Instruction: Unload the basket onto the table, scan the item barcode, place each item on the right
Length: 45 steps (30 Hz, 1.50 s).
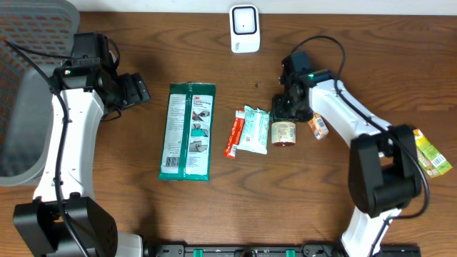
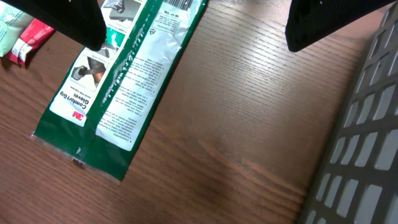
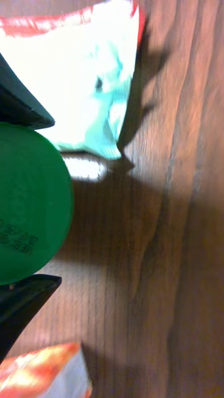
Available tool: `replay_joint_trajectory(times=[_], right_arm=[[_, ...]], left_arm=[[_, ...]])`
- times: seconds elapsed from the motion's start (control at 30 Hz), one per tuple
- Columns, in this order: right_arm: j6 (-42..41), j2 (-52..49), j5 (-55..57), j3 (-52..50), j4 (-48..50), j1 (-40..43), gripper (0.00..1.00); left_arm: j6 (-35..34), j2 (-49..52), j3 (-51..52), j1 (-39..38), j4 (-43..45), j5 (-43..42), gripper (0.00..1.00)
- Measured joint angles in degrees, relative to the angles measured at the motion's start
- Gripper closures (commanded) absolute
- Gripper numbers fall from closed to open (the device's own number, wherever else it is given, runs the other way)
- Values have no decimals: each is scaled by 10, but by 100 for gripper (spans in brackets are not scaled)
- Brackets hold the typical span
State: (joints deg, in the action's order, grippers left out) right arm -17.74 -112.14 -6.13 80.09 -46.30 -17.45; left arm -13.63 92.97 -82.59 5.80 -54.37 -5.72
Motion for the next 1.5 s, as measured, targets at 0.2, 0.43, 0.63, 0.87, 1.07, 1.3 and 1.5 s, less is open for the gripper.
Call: replay_joint_trajectory(times=[0.2,0.43,0.63,0.87,1.07,1.3,1.5], right_arm=[[0,77,12,0,-17,-1,60],[-19,101,94,-1,-48,-17,63],[-76,101,205,-2,-50,-74,63],[-187,101,320,-11,-70,-135,63],[-281,102,412,-90,10,-165,62],[-311,101,459,-165,119,-167,61],[-303,101,464,-168,122,-169,44]], left_arm=[[0,0,0,0,0,0,8],[0,0,0,0,0,0,7],[0,0,0,0,0,0,8],[0,0,0,0,0,0,8],[0,0,0,0,0,0,8],[0,0,0,0,0,0,8],[0,0,0,0,0,0,7]])
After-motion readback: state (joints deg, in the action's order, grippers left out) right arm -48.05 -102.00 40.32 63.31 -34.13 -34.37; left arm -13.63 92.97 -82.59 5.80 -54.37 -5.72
